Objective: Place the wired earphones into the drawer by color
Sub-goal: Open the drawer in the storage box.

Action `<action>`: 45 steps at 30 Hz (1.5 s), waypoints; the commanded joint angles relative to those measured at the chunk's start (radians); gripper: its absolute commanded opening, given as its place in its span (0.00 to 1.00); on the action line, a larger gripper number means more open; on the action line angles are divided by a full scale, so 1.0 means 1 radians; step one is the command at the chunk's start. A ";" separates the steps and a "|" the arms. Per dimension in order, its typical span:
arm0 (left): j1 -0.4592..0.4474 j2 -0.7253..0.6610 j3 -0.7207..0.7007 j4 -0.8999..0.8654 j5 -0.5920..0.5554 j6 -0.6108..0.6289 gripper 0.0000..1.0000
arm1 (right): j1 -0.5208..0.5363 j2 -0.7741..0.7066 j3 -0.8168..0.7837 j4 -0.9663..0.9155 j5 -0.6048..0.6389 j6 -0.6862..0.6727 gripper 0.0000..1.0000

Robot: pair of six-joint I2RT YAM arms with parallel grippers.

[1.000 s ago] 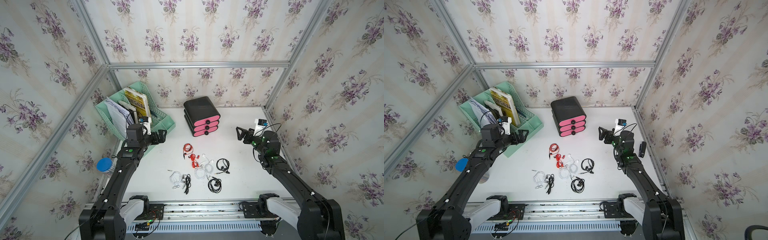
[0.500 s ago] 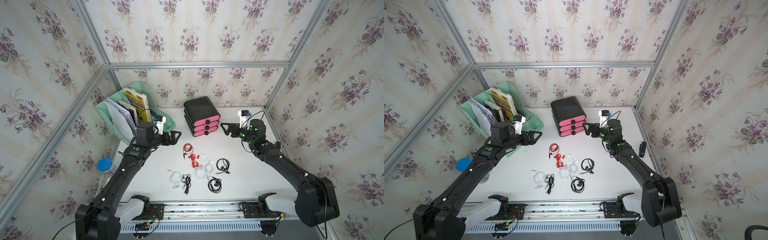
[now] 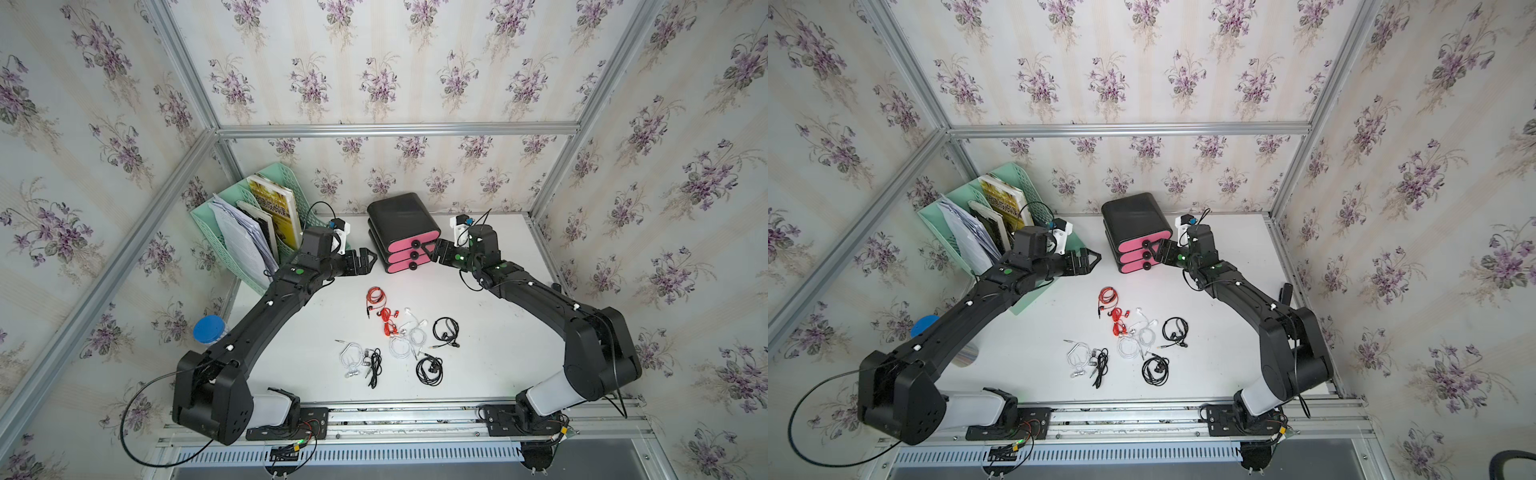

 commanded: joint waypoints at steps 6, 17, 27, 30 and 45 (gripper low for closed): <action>-0.022 0.115 0.069 0.011 -0.031 -0.055 1.00 | 0.034 0.103 0.087 -0.033 0.051 0.051 0.69; -0.027 0.138 0.085 -0.006 -0.031 -0.061 0.99 | 0.036 0.189 0.146 -0.010 0.046 0.079 0.50; -0.029 0.136 0.081 -0.013 -0.032 -0.057 0.99 | 0.038 0.234 0.181 0.000 0.032 0.089 0.43; -0.028 0.138 0.083 -0.012 -0.031 -0.057 0.99 | 0.038 0.243 0.197 -0.003 0.033 0.089 0.42; -0.029 0.140 0.074 -0.020 -0.031 -0.056 0.99 | 0.039 0.265 0.222 -0.024 0.036 0.088 0.40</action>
